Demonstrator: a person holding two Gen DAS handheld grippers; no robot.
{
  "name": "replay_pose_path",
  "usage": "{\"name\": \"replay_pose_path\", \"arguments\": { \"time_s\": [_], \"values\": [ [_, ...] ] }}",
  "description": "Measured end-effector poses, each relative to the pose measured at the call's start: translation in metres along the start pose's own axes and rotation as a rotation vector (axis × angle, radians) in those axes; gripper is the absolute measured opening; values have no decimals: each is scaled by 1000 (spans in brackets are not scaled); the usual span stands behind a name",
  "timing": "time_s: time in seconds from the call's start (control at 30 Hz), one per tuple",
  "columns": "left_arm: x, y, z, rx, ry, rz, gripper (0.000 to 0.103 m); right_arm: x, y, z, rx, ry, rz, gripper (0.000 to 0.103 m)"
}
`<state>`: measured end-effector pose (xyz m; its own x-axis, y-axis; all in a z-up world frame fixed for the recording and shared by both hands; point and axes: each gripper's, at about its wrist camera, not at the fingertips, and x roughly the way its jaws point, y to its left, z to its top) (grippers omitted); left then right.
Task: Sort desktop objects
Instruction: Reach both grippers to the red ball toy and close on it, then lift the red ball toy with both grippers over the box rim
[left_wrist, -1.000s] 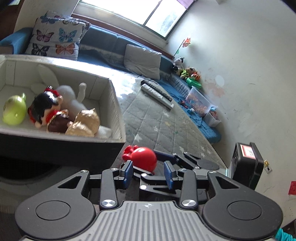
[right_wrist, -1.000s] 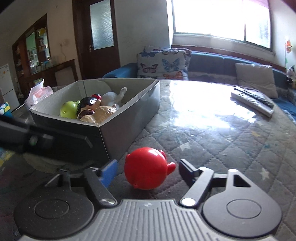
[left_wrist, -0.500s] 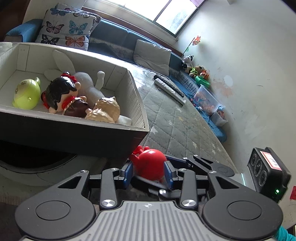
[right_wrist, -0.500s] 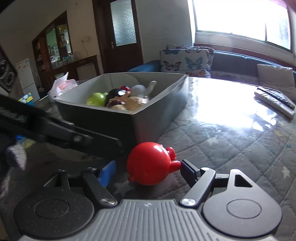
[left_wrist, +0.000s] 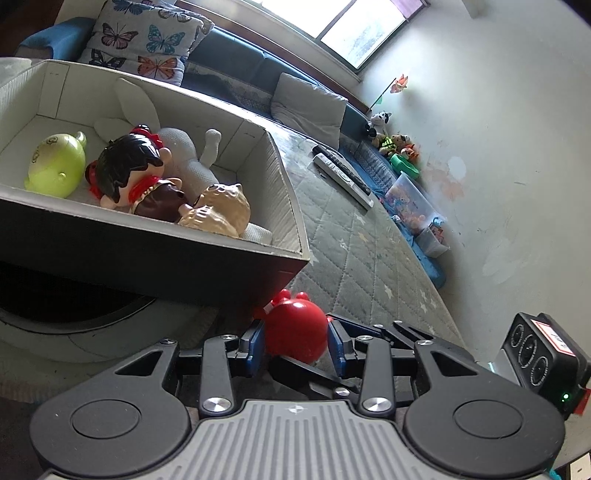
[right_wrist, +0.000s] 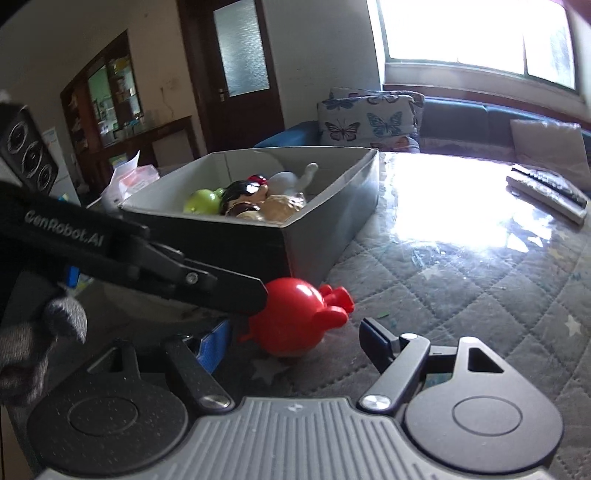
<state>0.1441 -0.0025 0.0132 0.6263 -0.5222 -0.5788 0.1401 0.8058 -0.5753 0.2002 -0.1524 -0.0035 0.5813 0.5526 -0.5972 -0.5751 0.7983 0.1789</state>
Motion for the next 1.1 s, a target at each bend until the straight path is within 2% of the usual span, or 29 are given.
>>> {"name": "replay_pose_path", "arguments": {
  "time_s": [0.27, 0.73, 1.1],
  "values": [
    [12, 0, 8, -7, 14, 5, 39, 8, -1, 1, 44, 0, 4, 62],
    [11, 0, 2, 4, 26, -15, 41, 2, 8, -3, 56, 5, -17, 59],
    [-25, -3, -21, 24, -9, -14, 41, -13, 38, -7, 11, 9, 2, 59]
  ]
}}
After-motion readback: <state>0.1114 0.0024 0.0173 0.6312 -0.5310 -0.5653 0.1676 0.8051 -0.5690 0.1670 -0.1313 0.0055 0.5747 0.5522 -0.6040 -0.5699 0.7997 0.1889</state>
